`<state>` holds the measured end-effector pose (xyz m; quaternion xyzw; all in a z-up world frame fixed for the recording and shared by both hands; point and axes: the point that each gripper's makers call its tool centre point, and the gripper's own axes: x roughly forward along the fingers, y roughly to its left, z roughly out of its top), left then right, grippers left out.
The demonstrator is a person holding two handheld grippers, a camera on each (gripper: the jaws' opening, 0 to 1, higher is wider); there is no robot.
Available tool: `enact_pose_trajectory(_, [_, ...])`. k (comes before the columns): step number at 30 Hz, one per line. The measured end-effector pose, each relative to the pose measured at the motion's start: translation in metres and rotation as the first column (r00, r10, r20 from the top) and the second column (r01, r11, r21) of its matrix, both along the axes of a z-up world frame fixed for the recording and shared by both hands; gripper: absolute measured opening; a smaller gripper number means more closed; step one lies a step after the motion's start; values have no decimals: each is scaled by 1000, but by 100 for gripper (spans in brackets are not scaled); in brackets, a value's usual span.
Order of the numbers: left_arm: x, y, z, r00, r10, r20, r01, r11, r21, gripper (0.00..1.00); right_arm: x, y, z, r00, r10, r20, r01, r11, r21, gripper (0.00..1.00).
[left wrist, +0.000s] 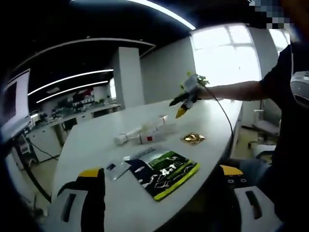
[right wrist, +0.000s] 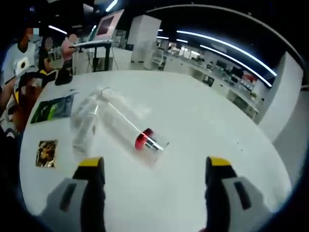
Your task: Arrange the skincare products in the storage area until every visible bottle or jar stands upright without overlapping.
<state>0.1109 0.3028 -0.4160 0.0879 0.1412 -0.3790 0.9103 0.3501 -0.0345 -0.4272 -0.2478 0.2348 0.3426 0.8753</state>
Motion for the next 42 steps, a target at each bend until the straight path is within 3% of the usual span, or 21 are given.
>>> enact_pose_trajectory(6, [1,5,2,1000,12,1,-12,1000,-5,98,4,4,-1,1000,8,-1,-8,1000,3,86])
enact_pose_trajectory(20, [1,6,-2,1000,14,-6,-14,1000,8,97,23,19,1,997,70,9,-69,994,-81,84])
enact_pose_trajectory(26, [0,9,-4,1000,18,-13,-18,1000,14,97,27,25,-7,994,108,-8,-108,985,-135,83])
enact_pose_trajectory(32, [2,9,-3,1000,19,-13,-19,1000,17,97,28,32,-10,982,187,-34,-190,961,-202,80])
enact_pose_trajectory(42, [1,7,-2,1000,13,-13,-13,1000,18,97,30,35,-12,972,228,-48,-233,938,-256,74])
